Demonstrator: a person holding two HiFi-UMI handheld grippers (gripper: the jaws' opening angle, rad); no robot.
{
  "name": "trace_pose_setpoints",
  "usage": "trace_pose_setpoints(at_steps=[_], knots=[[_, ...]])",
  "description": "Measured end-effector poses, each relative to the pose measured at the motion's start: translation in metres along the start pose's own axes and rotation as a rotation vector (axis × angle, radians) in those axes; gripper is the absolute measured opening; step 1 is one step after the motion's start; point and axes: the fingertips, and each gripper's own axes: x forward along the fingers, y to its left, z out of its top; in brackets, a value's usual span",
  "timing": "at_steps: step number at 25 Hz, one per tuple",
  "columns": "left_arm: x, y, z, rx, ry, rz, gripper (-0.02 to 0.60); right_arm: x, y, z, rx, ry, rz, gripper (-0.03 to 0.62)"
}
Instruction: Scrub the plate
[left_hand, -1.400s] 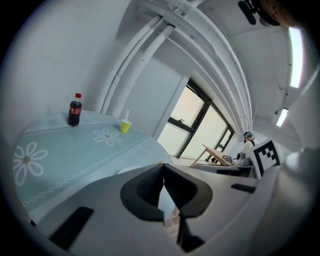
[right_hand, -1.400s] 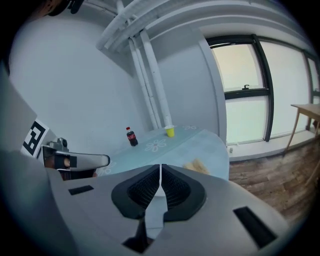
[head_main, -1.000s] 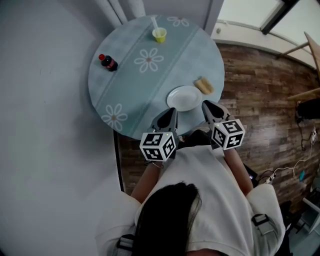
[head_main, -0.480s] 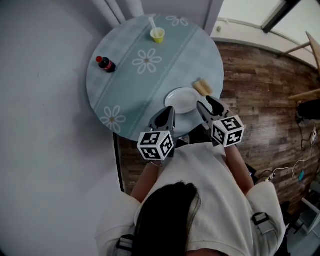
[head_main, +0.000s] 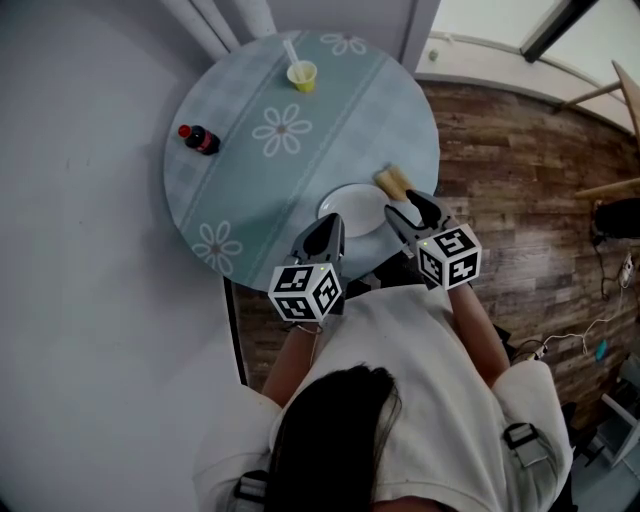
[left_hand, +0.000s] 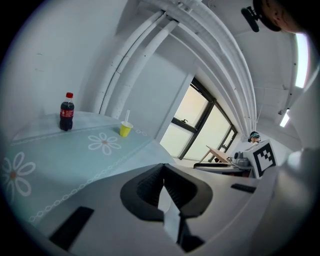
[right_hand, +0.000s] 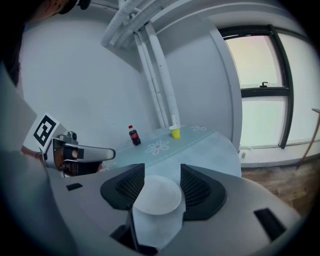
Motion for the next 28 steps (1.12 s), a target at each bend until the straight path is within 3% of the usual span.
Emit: trace_pose_setpoints(at_steps=[7,13,28], knots=[[0.013,0.007,0.001,-0.011,0.011,0.037,0.009,0.012,-0.024,-0.009,0.027,0.056,-0.012,0.204],[0.023,0.014,0.001,-0.013,0.033,0.071,0.009,0.022,-0.049,-0.021,-0.052,0.153,-0.063,0.206],[0.039,0.04,0.002,-0.059,0.054,0.16,0.009,0.057,-0.07,-0.057,-0.156,0.356,-0.044,0.236]])
